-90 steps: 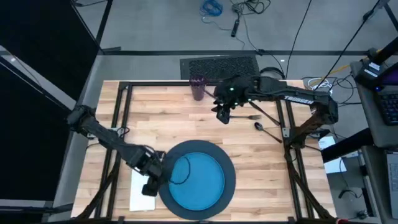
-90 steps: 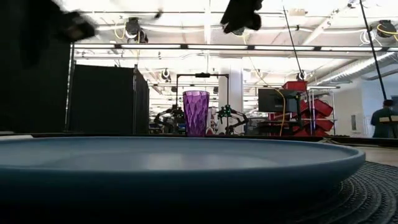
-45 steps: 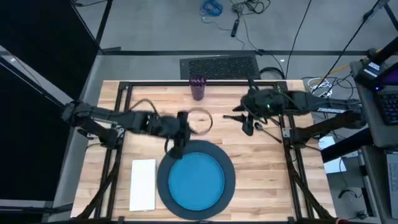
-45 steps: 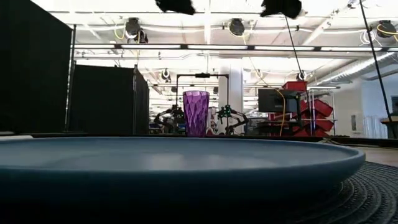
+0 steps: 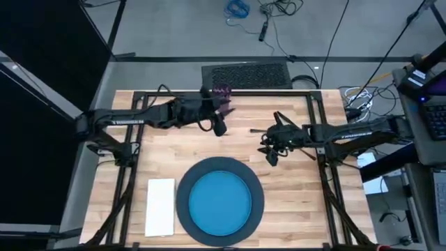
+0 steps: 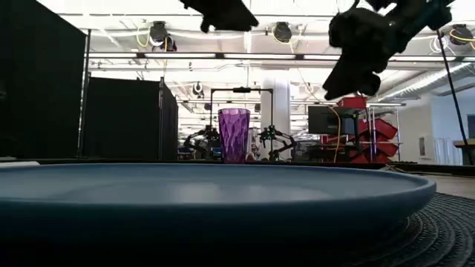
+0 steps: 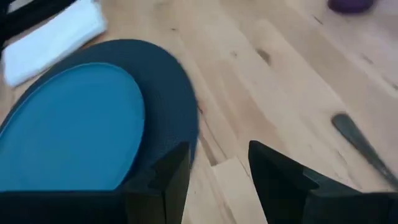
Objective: Set table place
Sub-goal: Put the black fork on the white table napkin
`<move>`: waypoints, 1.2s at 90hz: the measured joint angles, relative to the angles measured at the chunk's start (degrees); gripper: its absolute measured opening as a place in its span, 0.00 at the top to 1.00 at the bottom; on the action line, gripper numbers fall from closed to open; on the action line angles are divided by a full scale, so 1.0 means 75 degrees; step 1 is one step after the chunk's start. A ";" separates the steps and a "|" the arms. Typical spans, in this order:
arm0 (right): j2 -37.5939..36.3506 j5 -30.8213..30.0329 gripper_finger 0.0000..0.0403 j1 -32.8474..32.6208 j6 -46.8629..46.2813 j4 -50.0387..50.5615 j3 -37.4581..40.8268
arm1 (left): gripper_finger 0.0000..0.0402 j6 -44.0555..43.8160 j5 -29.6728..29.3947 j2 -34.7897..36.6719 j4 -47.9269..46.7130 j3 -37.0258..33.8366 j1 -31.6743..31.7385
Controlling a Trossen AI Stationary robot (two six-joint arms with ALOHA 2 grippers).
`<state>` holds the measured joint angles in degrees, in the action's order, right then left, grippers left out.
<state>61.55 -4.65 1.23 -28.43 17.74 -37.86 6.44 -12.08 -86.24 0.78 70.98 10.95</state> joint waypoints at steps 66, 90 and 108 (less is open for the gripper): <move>0.0074 0.2838 0.63 -0.1181 0.0577 0.0055 -0.0001 | 0.64 -0.0249 0.1251 -0.2019 0.0095 0.0950 0.0379; 0.0047 0.3485 0.63 -0.1993 0.0736 -0.0022 -0.0077 | 0.64 -0.1603 0.2615 -0.2538 0.1000 0.0975 0.0737; 0.0039 0.3437 0.63 -0.2089 0.0705 -0.0520 -0.0246 | 0.64 -0.1746 0.3041 -0.3799 0.0969 0.1844 0.0759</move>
<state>61.84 21.13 -14.44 -23.14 13.84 -39.70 -6.66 10.73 -114.74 8.05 84.81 16.64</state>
